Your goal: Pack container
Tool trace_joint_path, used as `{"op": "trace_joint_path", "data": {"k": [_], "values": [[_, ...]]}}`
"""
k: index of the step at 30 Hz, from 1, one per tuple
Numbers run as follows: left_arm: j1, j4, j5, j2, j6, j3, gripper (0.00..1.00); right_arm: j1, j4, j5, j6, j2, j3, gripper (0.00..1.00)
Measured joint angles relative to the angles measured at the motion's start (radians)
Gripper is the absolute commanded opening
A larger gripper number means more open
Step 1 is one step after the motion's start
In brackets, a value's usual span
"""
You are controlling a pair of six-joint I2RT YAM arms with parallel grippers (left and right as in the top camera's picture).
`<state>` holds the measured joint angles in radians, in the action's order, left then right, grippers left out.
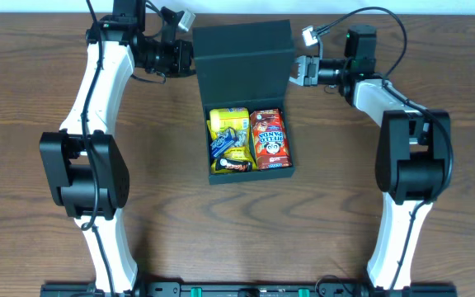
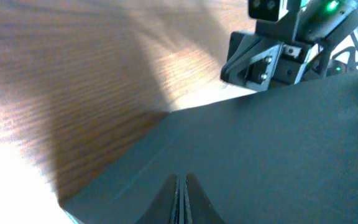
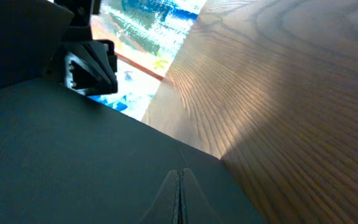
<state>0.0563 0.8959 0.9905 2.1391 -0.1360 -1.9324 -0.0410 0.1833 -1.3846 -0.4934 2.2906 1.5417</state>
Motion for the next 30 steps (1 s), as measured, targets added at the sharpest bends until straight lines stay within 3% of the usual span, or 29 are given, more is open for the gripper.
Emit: {"op": "trace_joint_path", "data": {"k": [10,22,30], "values": [[0.033,0.147,-0.061,0.000,-0.045,0.000,0.06,0.009,-0.024,-0.062,0.000,0.000,0.000,0.01],[0.092,0.192,-0.177,-0.002,-0.042,0.000,0.06,0.016,-0.061,-0.099,0.000,0.000,0.000,0.02],[0.086,0.198,-0.340,-0.022,0.052,0.000,0.06,0.042,-0.061,-0.073,0.000,0.000,0.000,0.02]]}}
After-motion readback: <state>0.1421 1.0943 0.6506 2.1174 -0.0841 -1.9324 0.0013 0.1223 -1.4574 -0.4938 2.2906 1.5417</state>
